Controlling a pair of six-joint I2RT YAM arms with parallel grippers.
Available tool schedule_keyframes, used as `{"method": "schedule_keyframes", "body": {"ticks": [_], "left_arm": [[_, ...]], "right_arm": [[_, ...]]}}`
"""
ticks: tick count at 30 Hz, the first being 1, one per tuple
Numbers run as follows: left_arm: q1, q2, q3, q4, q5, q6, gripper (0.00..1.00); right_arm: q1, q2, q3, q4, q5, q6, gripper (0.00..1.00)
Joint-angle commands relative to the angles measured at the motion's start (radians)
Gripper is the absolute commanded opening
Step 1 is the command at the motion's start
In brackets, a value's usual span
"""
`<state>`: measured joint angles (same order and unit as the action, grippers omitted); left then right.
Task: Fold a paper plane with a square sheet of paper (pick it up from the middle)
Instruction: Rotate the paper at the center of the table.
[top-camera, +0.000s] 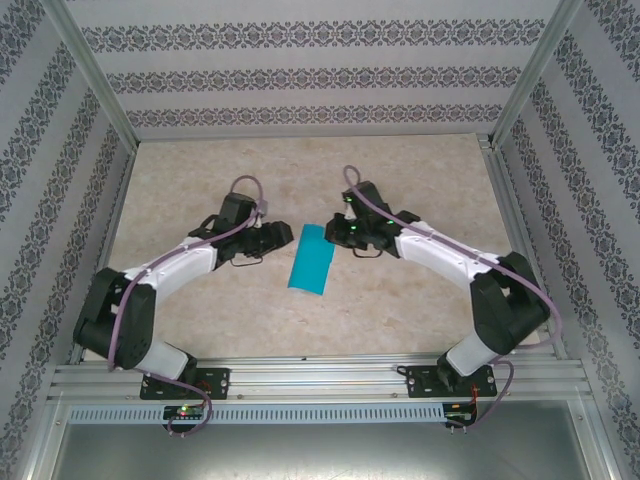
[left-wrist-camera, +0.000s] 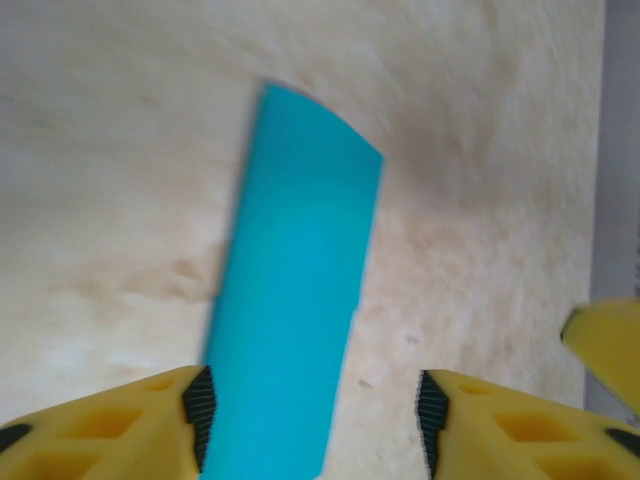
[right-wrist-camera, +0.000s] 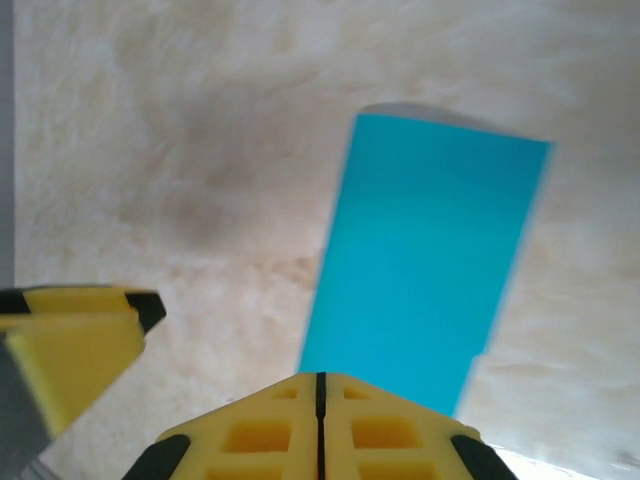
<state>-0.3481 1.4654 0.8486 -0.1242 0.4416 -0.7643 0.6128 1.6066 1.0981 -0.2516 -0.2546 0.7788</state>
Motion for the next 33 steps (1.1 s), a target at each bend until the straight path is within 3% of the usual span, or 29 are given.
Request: {"method": "schedule_keyframes", "body": {"ticks": [1, 8, 15, 19, 26, 29, 33], "left_arm": [[0.058, -0.036, -0.054, -0.112, -0.113, -0.043, 0.51], [0.097, -0.060, -0.088, -0.155, -0.118, -0.046, 0.39], [0.098, -0.053, -0.086, -0.149, -0.087, -0.032, 0.36], [0.098, -0.045, -0.100, -0.114, -0.044, -0.026, 0.35], [0.077, 0.000, -0.090, -0.050, 0.047, -0.022, 0.30], [0.056, 0.031, -0.074, -0.013, 0.073, -0.029, 0.26], [0.014, 0.081, -0.039, 0.045, 0.108, -0.041, 0.20]], "right_arm": [[0.073, 0.124, 0.074, -0.004, -0.003, 0.007, 0.03], [0.170, 0.325, 0.172, 0.032, -0.079, 0.043, 0.00], [0.179, 0.404, 0.157, -0.005, -0.100, 0.019, 0.00], [0.165, 0.406, 0.119, -0.026, -0.112, -0.041, 0.00], [0.121, 0.396, 0.057, -0.065, -0.241, -0.245, 0.00], [0.128, 0.341, 0.035, -0.036, -0.283, -0.253, 0.00], [0.112, 0.221, 0.001, 0.045, -0.284, -0.185, 0.09]]}}
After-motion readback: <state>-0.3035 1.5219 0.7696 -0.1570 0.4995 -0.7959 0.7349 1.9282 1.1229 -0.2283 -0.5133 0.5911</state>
